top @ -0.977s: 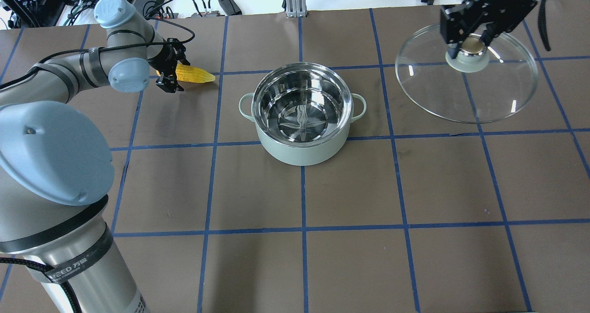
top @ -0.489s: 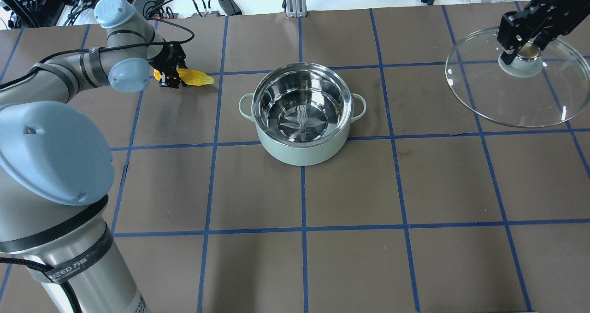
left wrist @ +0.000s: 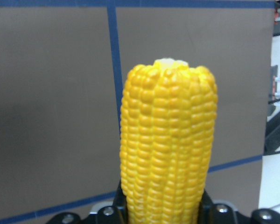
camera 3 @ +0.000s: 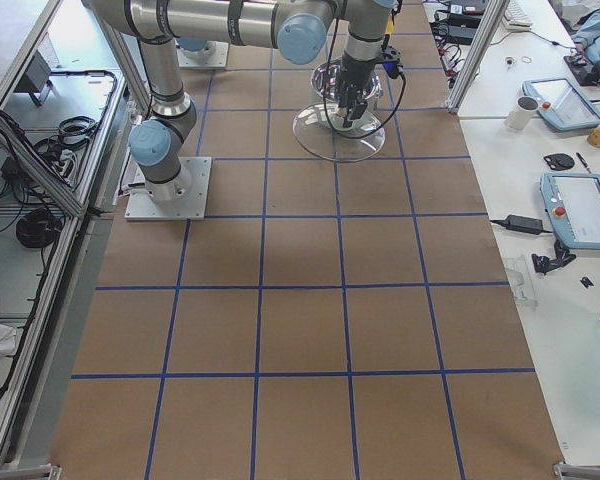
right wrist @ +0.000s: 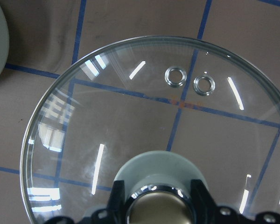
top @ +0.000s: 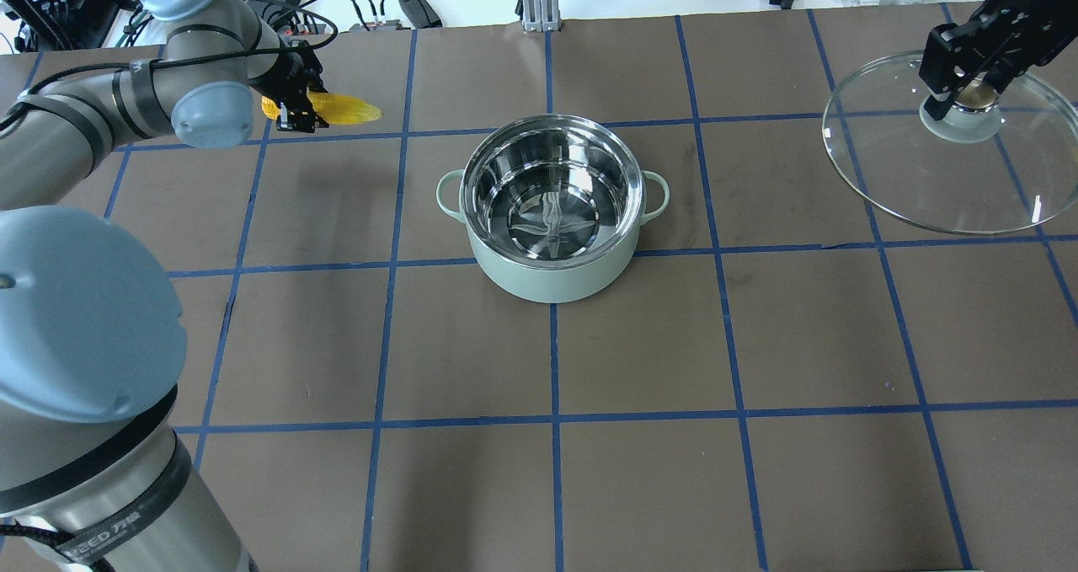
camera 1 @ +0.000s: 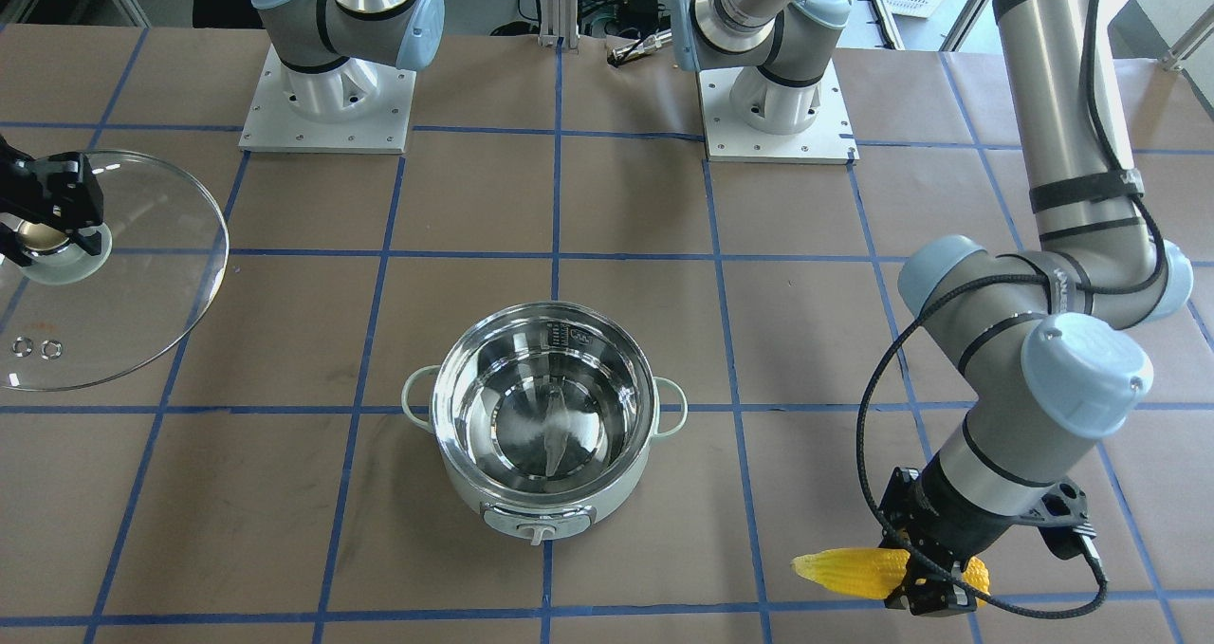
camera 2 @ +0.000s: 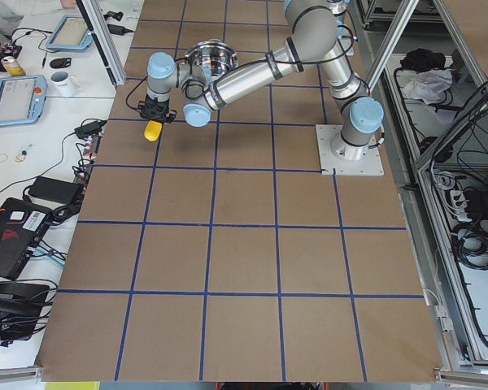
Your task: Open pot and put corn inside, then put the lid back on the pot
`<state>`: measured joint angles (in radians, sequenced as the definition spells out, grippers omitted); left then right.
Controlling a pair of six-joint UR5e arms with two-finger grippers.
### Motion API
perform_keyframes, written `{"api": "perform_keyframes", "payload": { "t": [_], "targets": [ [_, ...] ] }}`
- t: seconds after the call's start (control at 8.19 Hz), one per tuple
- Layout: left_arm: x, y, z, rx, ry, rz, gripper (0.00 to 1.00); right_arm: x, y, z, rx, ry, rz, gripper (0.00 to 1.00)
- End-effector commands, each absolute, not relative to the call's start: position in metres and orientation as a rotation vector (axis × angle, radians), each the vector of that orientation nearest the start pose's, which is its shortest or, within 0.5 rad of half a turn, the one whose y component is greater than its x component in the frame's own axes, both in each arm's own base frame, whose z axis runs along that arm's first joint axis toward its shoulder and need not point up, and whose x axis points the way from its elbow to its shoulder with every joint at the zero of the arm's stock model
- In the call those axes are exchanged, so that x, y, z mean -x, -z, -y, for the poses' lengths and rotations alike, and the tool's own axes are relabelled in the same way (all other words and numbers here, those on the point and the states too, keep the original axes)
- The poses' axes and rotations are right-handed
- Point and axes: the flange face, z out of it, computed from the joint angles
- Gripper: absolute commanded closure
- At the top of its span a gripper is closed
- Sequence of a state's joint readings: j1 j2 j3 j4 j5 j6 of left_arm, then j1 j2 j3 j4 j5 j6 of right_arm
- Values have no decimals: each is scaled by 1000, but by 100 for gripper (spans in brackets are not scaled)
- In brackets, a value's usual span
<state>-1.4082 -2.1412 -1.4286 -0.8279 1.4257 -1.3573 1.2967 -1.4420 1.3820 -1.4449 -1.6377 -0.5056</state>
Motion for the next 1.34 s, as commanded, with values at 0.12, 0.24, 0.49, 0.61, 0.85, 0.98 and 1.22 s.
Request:
{"api": "perform_keyframes", "payload": {
  "t": [0.12, 0.24, 0.49, 0.61, 0.85, 0.98, 1.22],
  "targets": [
    [178, -406, 666, 2458, 306, -2536, 100, 24, -503, 553, 370, -135, -3154, 95],
    [223, -412, 650, 2472, 264, -2555, 100, 25, -500, 554, 371, -141, -3155, 95],
    [310, -409, 615, 2453, 180, -2603, 100, 25, -501, 553, 370, -138, -3154, 95],
    [340, -399, 600, 2470, 112, -2576, 100, 25, -501, 553, 370, -136, -3155, 95],
    [355, -365, 577, 2403, 36, -2548, 100, 25, -502, 554, 370, -124, -3158, 95],
    [353, -342, 570, 2369, -1, -2526, 100, 25, -502, 554, 370, -124, -3158, 95],
    [351, -321, 565, 2330, -52, -2510, 100, 25, -502, 554, 370, -124, -3158, 95]
  ]
}}
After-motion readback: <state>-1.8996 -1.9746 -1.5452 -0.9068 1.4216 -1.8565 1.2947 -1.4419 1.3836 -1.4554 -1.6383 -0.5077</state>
